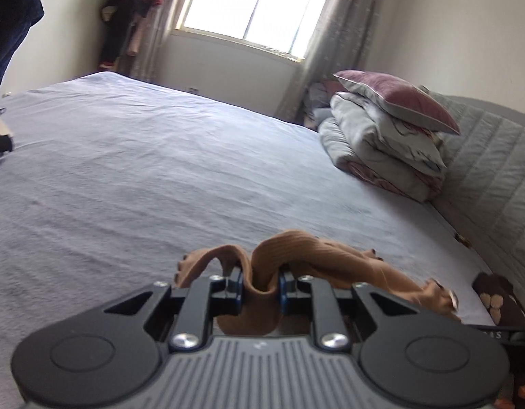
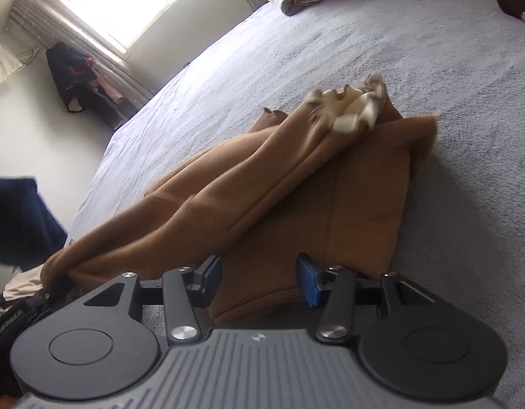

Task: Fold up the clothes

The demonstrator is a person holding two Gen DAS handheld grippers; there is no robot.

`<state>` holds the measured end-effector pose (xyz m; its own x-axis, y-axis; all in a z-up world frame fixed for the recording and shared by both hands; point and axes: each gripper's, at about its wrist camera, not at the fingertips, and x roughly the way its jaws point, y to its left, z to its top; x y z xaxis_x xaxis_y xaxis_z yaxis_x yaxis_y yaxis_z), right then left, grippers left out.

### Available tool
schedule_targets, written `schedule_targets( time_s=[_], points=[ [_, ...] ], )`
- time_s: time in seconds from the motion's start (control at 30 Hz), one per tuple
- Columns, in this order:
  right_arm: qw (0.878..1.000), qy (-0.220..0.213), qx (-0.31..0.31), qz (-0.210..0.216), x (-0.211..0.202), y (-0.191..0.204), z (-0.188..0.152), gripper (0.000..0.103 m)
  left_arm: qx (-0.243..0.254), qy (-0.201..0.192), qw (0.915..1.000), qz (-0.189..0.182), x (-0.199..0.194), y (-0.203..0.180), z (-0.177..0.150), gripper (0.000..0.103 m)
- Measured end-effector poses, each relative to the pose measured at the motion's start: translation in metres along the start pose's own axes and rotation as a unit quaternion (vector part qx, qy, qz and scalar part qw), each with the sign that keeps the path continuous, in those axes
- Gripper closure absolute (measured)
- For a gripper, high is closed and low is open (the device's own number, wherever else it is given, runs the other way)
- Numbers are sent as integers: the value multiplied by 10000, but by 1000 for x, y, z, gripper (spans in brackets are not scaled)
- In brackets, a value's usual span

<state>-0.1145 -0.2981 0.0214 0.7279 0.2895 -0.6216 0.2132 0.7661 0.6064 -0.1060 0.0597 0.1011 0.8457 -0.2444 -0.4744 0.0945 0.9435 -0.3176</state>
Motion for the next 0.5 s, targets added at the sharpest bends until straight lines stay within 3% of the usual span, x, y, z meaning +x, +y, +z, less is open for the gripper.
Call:
schedule_targets(
  time_s=[0.2, 0.37, 0.5],
  points=[
    [9994, -259, 202, 73, -15, -7, 8, 52, -17, -56, 9997, 227, -12, 21, 2, 84],
    [9983, -520, 260, 98, -27, -13, 13, 51, -93, 92, 9991, 416, -17, 45, -5, 84],
    [9981, -473, 343, 168, -24, -16, 15, 51, -44, 352, 9985, 412, -20, 60, -15, 84]
  ],
)
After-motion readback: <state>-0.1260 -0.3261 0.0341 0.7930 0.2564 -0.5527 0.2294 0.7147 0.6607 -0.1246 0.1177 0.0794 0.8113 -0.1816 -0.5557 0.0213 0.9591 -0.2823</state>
